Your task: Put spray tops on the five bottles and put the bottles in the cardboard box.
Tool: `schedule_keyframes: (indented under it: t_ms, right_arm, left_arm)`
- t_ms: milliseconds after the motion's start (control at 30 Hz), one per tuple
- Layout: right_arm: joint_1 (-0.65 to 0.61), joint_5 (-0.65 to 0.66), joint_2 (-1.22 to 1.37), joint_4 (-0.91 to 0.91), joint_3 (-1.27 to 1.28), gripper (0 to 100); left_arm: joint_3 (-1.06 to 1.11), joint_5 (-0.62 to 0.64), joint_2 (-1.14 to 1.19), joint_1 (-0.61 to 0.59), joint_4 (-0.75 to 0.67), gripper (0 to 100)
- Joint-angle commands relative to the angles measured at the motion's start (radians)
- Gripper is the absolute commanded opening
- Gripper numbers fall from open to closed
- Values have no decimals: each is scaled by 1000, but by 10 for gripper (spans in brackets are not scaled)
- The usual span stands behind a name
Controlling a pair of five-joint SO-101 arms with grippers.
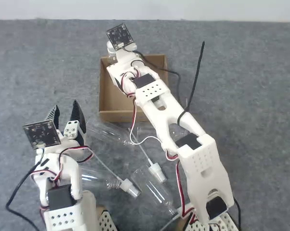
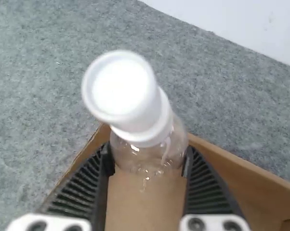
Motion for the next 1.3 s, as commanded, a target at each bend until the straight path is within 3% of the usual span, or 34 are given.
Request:
schedule_keyframes:
  t_ms: [0, 1267]
  right_arm:
    - [-36, -12, -24, -7, -40, 69]
    - [-76, -2, 24, -7, -41, 74]
  left_arm:
    - [-18, 8, -15, -5, -31, 166]
    - [-18, 5, -15, -5, -34, 166]
